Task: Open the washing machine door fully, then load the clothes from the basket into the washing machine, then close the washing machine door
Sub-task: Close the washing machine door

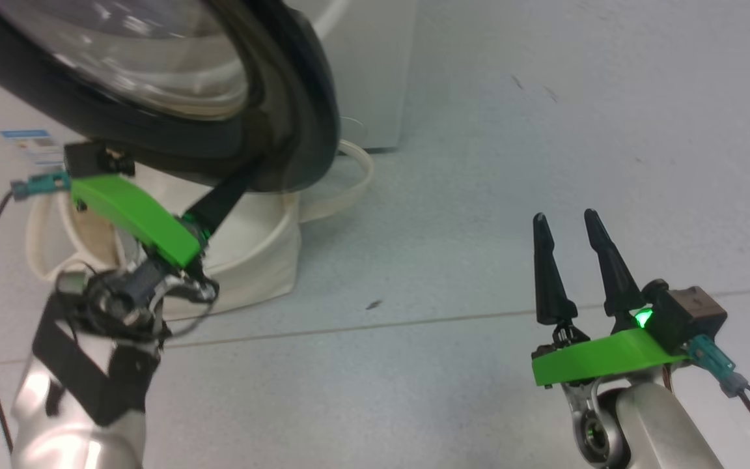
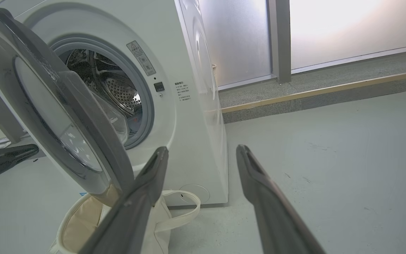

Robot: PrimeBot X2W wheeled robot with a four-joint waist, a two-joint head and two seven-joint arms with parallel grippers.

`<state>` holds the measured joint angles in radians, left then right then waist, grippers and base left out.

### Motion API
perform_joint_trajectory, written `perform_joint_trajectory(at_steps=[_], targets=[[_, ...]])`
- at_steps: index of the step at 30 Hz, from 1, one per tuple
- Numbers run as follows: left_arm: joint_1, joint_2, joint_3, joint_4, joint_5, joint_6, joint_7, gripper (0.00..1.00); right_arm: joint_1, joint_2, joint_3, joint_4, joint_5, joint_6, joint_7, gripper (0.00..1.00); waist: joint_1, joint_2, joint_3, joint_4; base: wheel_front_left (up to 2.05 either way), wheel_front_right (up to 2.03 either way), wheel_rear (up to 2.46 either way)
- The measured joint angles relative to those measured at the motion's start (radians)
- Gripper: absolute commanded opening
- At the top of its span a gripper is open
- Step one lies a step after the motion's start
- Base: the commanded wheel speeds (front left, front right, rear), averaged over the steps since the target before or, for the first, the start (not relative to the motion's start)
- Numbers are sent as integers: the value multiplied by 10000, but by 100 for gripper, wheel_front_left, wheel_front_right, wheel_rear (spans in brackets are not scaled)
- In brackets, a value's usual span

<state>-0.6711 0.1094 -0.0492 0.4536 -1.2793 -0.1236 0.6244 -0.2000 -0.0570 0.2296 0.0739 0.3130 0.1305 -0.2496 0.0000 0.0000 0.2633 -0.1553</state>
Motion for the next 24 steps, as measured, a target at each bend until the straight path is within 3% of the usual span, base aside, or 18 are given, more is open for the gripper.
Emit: perform_joint_trajectory(at_steps=[5,9,14,18,20,24], targets=[[1055,608,-1175,-978,926,0,-1914,0,12,0,50,2,-86,0,0,100,0,0,-391,635,0,0,0],[1729,1440,-2512,-1609,2090,-2,-3854,0,82,0,35,6,-228,0,0,100,-1,0,-745,1204,0,0,0],[2564,2169,-3689,-953,3645,-2,-6520,0,426,0,12,15,-311,0,0,100,-1,0,-1199,1916,0,0,0],[2975,2132,-3684,63,4706,167,-8420,0,638,0,-21,13,-313,0,0,100,-2,0,-1506,2415,0,0,0],[3020,2102,-3684,161,5081,353,-8598,0,657,0,-25,12,-313,0,0,100,-2,0,-1570,2521,0,0,0],[3236,1760,-3221,-313,6972,1223,-8740,0,658,2,-23,-56,-313,0,0,100,-2,0,-1714,2824,0,0,0]])
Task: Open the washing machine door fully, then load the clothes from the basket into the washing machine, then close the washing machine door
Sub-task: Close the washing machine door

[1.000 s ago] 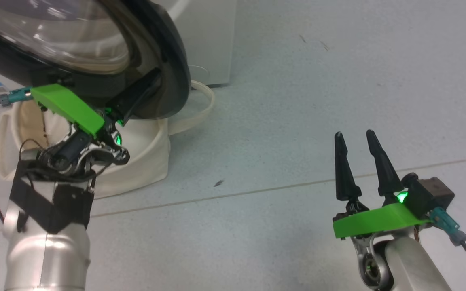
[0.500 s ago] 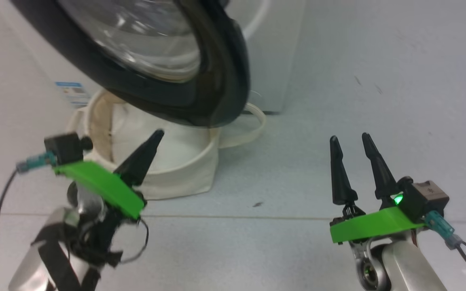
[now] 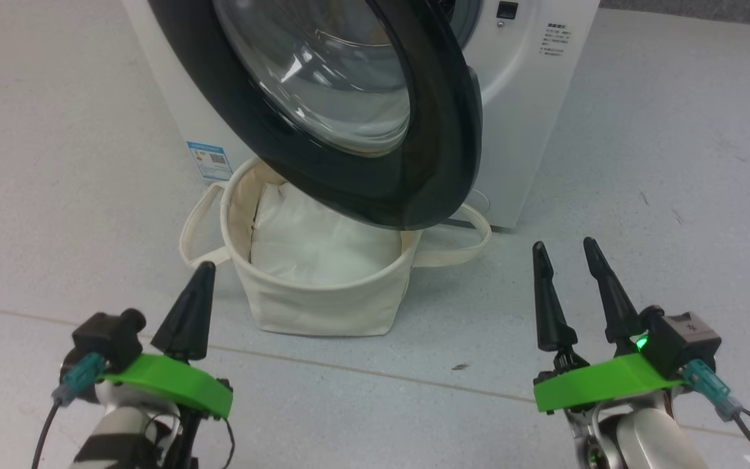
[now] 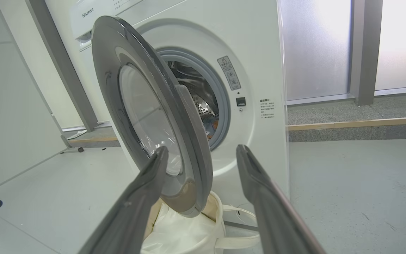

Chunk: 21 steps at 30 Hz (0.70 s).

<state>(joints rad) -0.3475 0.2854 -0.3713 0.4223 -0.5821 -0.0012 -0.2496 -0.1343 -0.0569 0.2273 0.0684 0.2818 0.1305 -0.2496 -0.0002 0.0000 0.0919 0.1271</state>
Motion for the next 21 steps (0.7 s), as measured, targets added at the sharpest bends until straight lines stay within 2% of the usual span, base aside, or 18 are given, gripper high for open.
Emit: perform_joint_trajectory(at_steps=[2,5,6,7,13,21], targets=[[275,-355,656,-583,757,247,-2,0,0,0,2,-19,0,0,0,100,1,0,-16,67,0,0,0],[906,-965,1613,-968,1478,291,-4,0,2,0,8,-25,0,0,0,100,2,0,-62,86,0,0,0],[1144,-1078,1871,-1041,1812,290,-2,96,5,0,21,-23,0,0,0,100,2,0,-86,77,0,0,0],[1396,-1216,2169,-1229,2138,288,-4,100,17,0,33,-23,0,0,0,100,2,0,-107,68,0,0,0],[1894,-2038,2899,-1532,3783,-151,-48,100,194,0,163,-19,-174,0,0,100,2,0,-167,52,0,0,0],[2042,-2311,3359,-1172,3891,-805,-48,100,192,2,111,-17,-174,0,0,100,1,0,-84,-11,0,0,0]])
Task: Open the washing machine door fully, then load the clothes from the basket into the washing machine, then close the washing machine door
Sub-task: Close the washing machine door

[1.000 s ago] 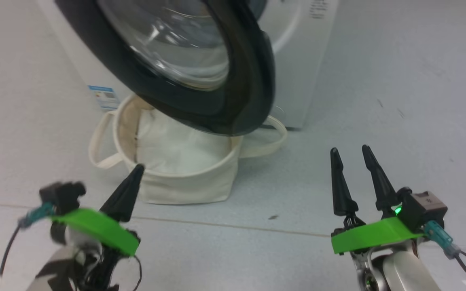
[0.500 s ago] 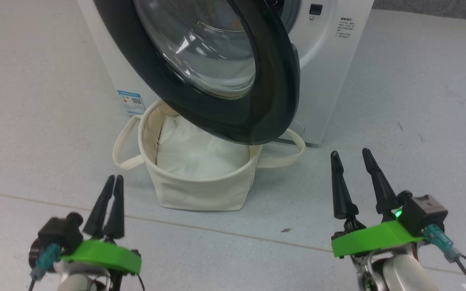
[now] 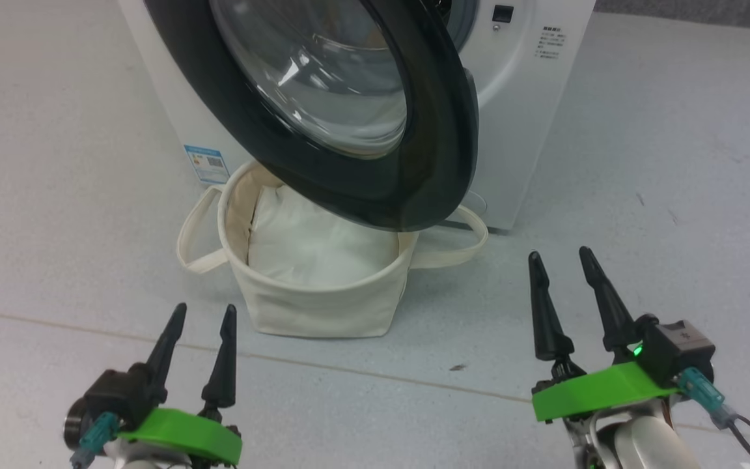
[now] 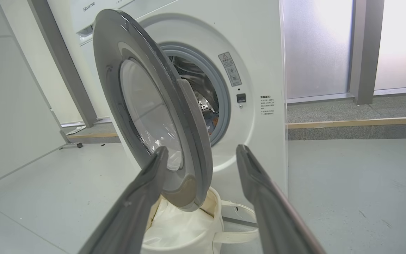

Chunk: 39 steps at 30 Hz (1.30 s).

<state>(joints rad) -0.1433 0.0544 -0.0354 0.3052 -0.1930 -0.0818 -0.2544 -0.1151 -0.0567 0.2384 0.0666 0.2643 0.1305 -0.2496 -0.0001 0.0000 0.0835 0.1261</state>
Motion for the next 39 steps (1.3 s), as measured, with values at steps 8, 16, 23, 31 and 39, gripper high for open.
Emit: perform_joint_trajectory(at_steps=[8,16,23,31,39], targets=[[-38,-77,96,115,100,-215,-2,100,-9,10,-479,654,176,0,0,100,1,0,220,86,0,0,0],[-219,-90,-125,313,-42,-245,-2,100,-275,10,-328,311,90,0,0,100,1,0,463,215,0,0,0],[-503,-94,-326,336,-234,-184,-2,100,-1064,10,466,194,-426,0,-2,100,1,0,831,412,0,0,0],[-927,-107,-681,324,-577,-138,-2,100,-2367,-12,1392,1492,-719,0,0,0,2,0,1466,689,0,0,0],[-1335,-132,-897,345,-757,-63,-2,100,-3587,-54,1133,2627,-736,0,0,0,2,0,2055,910,0,0,0]])
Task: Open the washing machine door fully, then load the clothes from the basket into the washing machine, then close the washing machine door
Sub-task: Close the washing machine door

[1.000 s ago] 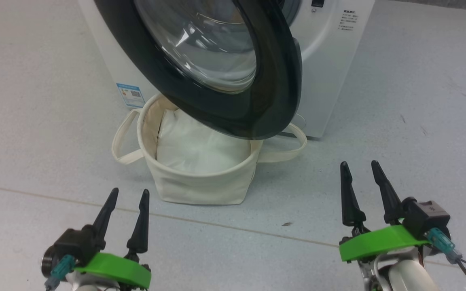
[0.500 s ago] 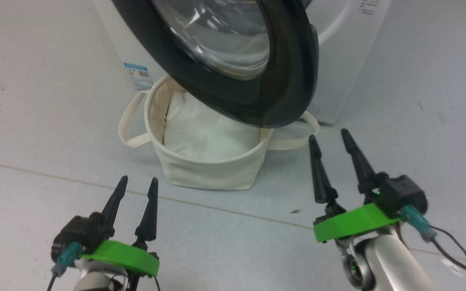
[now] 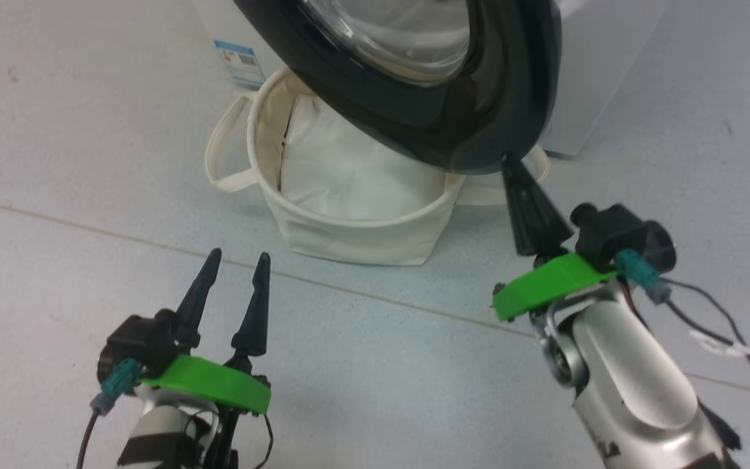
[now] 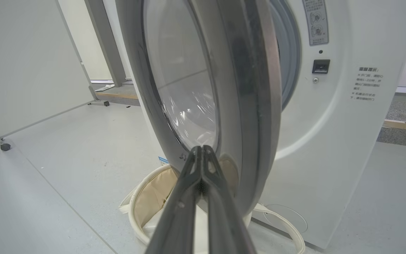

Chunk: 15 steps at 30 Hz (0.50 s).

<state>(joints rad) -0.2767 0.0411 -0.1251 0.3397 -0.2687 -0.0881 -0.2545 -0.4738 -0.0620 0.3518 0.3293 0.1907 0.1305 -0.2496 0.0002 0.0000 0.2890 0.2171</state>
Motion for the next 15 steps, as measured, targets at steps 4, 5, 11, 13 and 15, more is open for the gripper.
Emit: perform_joint_trajectory(at_steps=[4,5,11,13,15], targets=[[-203,-8,-142,-13,-88,13,0,100,-564,-17,-360,481,-174,0,0,0,1,0,296,122,0,0,0],[-245,-12,-176,-21,-88,19,0,100,-682,-21,-426,535,-222,0,0,0,1,0,347,158,0,0,0],[-343,-31,-247,-31,-192,90,0,100,-1091,-21,-805,882,-265,2,0,0,0,0,516,289,0,0,0],[-343,-33,-280,-31,-211,92,0,100,-1178,-23,-928,972,-324,2,0,0,-1,0,540,319,0,0,0],[-346,-35,-307,-36,-290,102,0,100,-1239,-23,-1049,1020,-337,2,0,0,-2,0,564,345,0,0,0]])
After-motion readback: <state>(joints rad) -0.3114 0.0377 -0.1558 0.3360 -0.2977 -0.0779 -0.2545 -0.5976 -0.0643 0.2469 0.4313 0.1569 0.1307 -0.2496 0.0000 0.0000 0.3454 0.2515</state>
